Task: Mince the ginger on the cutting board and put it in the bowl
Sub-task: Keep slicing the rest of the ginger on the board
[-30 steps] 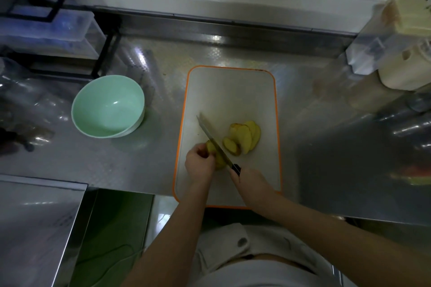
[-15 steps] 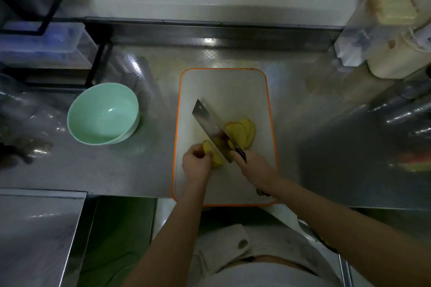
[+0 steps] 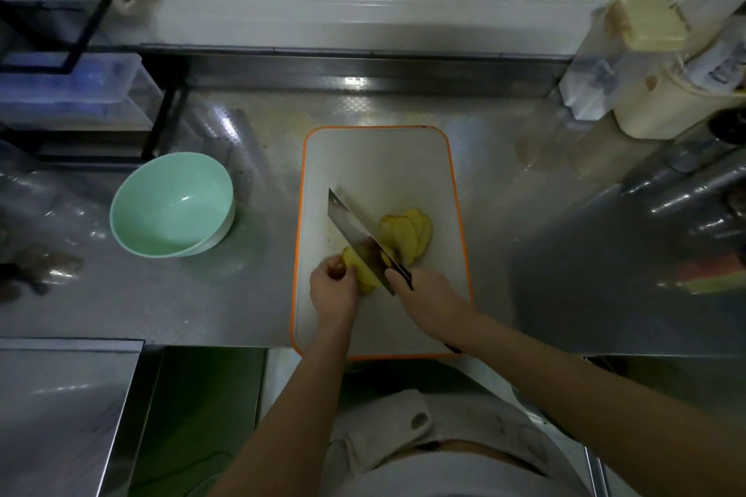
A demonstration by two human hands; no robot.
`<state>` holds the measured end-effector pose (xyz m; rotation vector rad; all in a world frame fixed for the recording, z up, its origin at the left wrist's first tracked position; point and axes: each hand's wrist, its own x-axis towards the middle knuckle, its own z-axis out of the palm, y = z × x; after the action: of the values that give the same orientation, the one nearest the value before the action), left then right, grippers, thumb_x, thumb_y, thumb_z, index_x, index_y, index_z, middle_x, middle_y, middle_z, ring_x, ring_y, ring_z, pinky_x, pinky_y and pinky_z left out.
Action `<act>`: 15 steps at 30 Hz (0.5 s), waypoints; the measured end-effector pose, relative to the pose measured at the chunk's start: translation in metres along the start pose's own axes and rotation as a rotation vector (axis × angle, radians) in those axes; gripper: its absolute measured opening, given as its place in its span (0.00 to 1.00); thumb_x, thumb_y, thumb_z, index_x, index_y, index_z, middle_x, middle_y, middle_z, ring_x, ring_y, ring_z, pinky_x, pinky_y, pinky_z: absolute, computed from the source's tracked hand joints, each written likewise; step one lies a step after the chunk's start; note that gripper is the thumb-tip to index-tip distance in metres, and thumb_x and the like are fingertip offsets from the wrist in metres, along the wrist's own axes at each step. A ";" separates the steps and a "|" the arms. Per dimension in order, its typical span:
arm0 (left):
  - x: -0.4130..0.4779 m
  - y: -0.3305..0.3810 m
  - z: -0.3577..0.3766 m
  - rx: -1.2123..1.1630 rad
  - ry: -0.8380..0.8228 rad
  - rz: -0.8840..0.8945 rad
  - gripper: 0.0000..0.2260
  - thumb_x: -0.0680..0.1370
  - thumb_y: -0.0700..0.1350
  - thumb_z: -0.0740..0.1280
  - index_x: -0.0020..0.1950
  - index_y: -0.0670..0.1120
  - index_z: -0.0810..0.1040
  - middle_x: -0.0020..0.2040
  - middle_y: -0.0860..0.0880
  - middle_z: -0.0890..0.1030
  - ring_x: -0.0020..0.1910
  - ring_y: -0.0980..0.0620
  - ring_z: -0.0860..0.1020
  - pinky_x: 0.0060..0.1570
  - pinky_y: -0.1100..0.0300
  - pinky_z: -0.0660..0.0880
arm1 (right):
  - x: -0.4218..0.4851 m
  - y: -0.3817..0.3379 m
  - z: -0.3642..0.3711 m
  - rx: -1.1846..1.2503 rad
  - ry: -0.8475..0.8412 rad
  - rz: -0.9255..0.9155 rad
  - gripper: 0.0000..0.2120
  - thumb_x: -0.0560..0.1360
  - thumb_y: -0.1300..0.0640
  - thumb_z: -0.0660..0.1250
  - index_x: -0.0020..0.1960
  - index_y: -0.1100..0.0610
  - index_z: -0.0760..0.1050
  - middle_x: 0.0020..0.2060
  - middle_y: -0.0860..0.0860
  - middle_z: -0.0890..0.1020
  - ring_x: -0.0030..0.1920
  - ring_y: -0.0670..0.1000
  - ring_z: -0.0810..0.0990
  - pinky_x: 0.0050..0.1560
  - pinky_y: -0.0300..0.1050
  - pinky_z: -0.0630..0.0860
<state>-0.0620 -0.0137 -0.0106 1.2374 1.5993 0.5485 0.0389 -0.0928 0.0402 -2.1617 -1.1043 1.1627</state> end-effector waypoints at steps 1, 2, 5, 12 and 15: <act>0.000 0.000 0.000 -0.013 0.004 -0.014 0.05 0.75 0.37 0.65 0.47 0.46 0.77 0.43 0.49 0.77 0.43 0.52 0.74 0.45 0.60 0.69 | -0.001 0.000 0.000 0.005 -0.008 0.004 0.21 0.81 0.48 0.53 0.31 0.53 0.64 0.26 0.48 0.69 0.26 0.44 0.67 0.24 0.32 0.62; 0.000 0.000 0.001 -0.024 0.010 -0.026 0.04 0.75 0.37 0.66 0.46 0.46 0.76 0.43 0.49 0.77 0.43 0.52 0.74 0.45 0.60 0.70 | -0.001 0.000 0.000 0.004 -0.019 0.012 0.20 0.81 0.48 0.53 0.32 0.53 0.65 0.26 0.48 0.69 0.26 0.44 0.67 0.23 0.32 0.61; -0.002 0.001 0.002 -0.028 0.034 -0.045 0.04 0.75 0.38 0.66 0.45 0.46 0.75 0.42 0.49 0.77 0.43 0.52 0.74 0.44 0.61 0.69 | -0.001 0.001 0.000 -0.039 -0.041 0.029 0.20 0.81 0.47 0.53 0.33 0.53 0.66 0.27 0.48 0.69 0.27 0.44 0.67 0.26 0.36 0.62; 0.001 0.003 0.002 -0.026 0.067 -0.084 0.07 0.74 0.38 0.67 0.50 0.42 0.80 0.42 0.50 0.77 0.43 0.52 0.74 0.45 0.61 0.70 | -0.001 0.001 0.000 -0.089 -0.077 0.048 0.19 0.81 0.47 0.53 0.34 0.52 0.64 0.28 0.49 0.69 0.28 0.46 0.67 0.28 0.38 0.62; 0.000 0.004 0.001 -0.002 0.055 -0.066 0.06 0.73 0.38 0.67 0.47 0.43 0.81 0.40 0.50 0.78 0.40 0.54 0.74 0.41 0.64 0.68 | -0.001 0.000 0.001 -0.178 -0.132 0.029 0.18 0.82 0.49 0.51 0.34 0.49 0.60 0.31 0.50 0.69 0.30 0.48 0.68 0.31 0.40 0.65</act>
<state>-0.0590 -0.0128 -0.0083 1.1723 1.6794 0.5460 0.0379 -0.0936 0.0407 -2.2672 -1.2802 1.2790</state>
